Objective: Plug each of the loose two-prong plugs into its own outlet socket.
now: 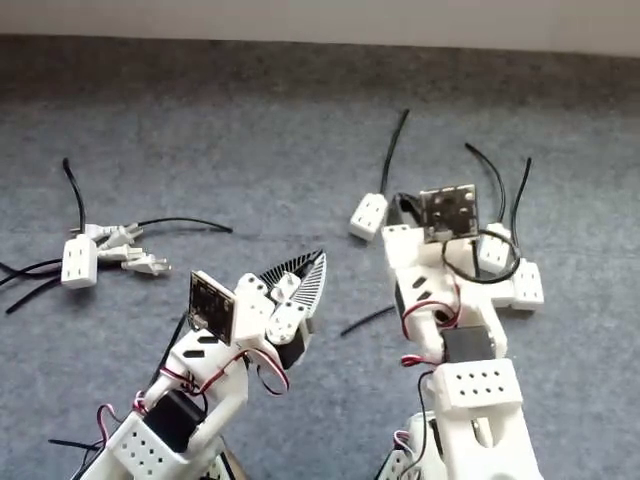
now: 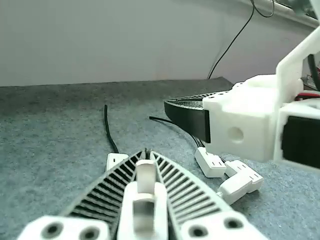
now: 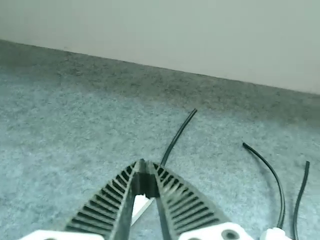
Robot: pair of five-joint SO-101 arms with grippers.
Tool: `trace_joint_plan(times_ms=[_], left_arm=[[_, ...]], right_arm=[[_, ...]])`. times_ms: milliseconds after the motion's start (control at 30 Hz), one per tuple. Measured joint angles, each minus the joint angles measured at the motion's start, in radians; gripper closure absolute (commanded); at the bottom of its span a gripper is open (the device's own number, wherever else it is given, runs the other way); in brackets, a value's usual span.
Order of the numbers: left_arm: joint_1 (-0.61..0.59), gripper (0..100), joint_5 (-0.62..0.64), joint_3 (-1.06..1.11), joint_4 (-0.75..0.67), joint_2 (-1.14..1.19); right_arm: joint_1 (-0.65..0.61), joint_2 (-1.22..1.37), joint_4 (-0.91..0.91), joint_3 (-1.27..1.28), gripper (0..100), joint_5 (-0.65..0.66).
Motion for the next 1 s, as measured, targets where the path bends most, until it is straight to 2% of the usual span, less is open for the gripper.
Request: trace_joint_plan(times_ms=[67,200,333,567,767,1000], left_arm=[[-0.009,99,-0.049,0.0,0.028,0.0],[-0.04,97,-0.17,0.0,0.175,0.0],[-0.048,85,-0.255,-0.006,0.35,0.0],[-0.048,83,-0.342,-0.044,0.611,0.0],[-0.048,81,-0.365,-0.115,0.652,0.0],[-0.08,81,-0.367,-0.17,0.643,0.028]], right_arm=[[0.034,0.0,0.0,-0.005,98.2,0.0],[0.11,0.0,0.011,-0.006,98.2,0.0],[0.169,0.0,0.132,-0.006,98.2,0.0],[0.213,0.002,0.345,-0.003,98.2,0.0],[0.213,0.002,0.367,0.158,98.2,0.0],[0.186,0.002,0.219,0.379,98.2,0.0]])
